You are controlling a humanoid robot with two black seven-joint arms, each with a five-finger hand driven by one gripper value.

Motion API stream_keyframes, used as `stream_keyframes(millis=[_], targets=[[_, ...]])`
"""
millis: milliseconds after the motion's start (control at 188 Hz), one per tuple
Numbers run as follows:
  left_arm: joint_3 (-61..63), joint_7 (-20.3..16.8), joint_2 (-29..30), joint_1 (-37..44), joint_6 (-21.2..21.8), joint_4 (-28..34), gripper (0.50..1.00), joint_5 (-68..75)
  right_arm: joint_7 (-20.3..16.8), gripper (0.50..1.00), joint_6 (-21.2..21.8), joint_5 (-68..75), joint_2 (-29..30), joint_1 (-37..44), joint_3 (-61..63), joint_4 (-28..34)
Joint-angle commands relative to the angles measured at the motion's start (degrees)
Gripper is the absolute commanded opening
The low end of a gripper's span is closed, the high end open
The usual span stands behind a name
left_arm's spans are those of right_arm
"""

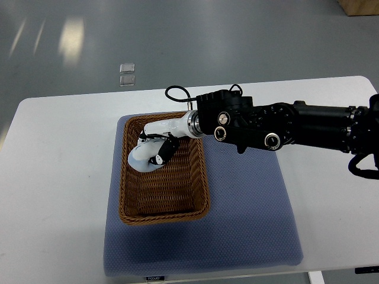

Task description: Place blue toy in brown basket

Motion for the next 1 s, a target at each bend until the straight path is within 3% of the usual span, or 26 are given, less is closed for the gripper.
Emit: stream_keyframes(millis=[0,186,297,440,584,653,700,992], targets=[[0.0,0.01,0.0,0.0,0.0,0.01,1.0,0.0,0.02,0.5,-0.02,-0.18,0.06,-1.61,-0.48,-1.52],[0.0,0.01,0.0,0.0,0.0,0.01,1.0,0.0,0.28,0.519,-0.2,-0.88,0.06,-3.28,-1.36,-1.78],[0.0,0.01,0.0,0.0,0.0,0.09,1.0,0.0,0.54,0.582,-0.2,-0.88,0.06,-3.37,-1.36,-2.04],[0.0,0.01,0.0,0.0,0.0,0.01,1.0,0.0,0.63,0.76,-0.11,-0.62,0.06,-3.37,-1.27,-2.13],[0.0,0.01,0.0,0.0,0.0,0.01,1.0,0.0,0.63,0.856,-0.02,0.35,0.06,-3.28,-0.57,-2.13],[0.0,0.01,0.0,0.0,0.0,-0.08,1.0,0.0,0.63,0.862,0.24,0.44,0.06,-3.2,1.1,-2.13],[0.0,0.01,0.0,0.0,0.09,0.01,1.0,0.0,0.63,0.897,0.68,0.53,0.06,-3.11,3.99,-2.13],[0.0,0.01,0.0,0.0,0.09,0.09,1.0,0.0,0.63,0.907,4.28,7.65,-2.49,-3.37,13.58,-2.04]])
